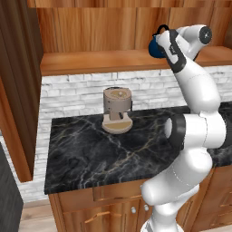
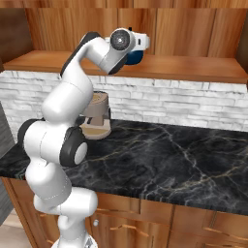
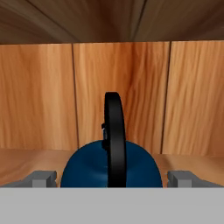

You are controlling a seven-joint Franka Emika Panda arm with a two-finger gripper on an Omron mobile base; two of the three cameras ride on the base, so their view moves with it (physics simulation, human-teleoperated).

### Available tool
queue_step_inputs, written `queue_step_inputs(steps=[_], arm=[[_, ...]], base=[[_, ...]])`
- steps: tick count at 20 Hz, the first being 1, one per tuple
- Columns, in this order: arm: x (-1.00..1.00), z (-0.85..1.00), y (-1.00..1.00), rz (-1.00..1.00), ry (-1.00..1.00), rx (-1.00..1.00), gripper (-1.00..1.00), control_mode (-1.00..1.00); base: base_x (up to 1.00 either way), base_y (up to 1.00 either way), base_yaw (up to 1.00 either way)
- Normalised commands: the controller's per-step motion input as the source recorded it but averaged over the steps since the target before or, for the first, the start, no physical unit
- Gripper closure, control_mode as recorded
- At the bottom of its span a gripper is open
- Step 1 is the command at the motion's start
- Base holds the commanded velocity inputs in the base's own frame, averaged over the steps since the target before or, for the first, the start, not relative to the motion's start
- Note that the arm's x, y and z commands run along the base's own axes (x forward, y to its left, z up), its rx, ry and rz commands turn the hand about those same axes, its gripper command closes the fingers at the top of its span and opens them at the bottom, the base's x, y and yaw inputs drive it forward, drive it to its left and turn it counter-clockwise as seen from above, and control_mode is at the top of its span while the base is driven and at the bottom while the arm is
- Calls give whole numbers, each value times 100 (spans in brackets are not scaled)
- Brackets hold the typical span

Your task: Open the cabinet, pick the kettle from the cabinet, and place it in the sink.

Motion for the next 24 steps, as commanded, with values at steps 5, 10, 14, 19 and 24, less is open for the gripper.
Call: queue_step_inputs(steps=[5, 10, 14, 19, 24], arm=[[27, 0, -1, 0, 0, 0, -100, -100], [25, 0, 0, 0, 0, 0, -100, -100], [23, 0, 0, 0, 0, 0, -100, -100], [21, 0, -2, -1, 0, -1, -100, -100], [21, 0, 0, -3, 0, -2, -100, -100]], base=[[0, 0, 0], [0, 0, 0], [0, 0, 0], [0, 0, 0], [0, 0, 0]])
